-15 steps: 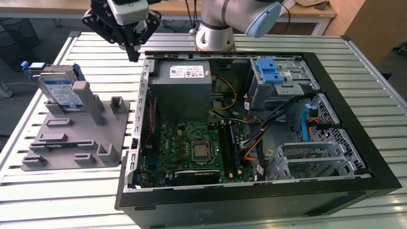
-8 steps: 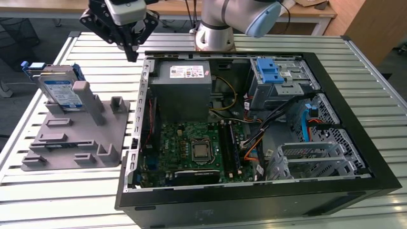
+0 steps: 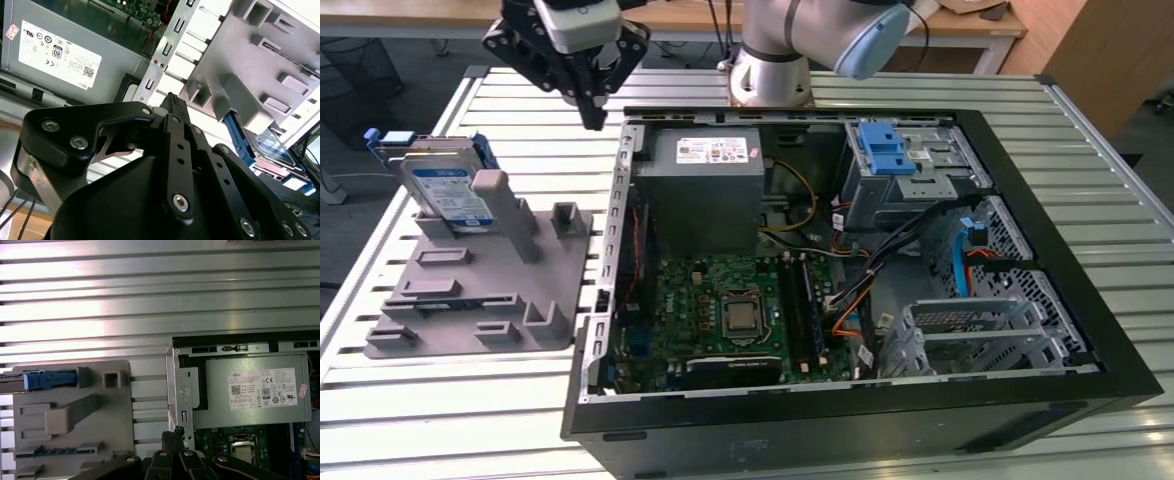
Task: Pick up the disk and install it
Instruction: 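Reach for the disk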
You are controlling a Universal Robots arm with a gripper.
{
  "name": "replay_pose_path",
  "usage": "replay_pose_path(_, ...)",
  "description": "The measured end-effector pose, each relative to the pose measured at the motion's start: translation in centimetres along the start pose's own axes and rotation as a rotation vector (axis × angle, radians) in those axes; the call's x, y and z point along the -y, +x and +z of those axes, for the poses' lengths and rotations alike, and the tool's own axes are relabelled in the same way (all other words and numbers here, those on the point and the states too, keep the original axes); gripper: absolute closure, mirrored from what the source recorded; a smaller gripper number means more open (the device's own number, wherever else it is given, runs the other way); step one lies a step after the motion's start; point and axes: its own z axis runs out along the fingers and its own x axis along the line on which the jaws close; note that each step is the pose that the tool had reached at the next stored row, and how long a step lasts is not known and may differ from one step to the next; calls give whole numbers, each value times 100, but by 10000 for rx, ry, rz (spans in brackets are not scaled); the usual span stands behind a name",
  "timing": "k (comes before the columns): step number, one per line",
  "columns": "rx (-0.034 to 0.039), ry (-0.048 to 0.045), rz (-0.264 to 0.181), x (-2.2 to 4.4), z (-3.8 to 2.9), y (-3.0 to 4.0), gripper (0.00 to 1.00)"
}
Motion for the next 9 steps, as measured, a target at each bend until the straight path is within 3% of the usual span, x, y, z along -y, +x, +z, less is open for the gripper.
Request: replay_pose_path(9,0,0,1,3,1,38,89)
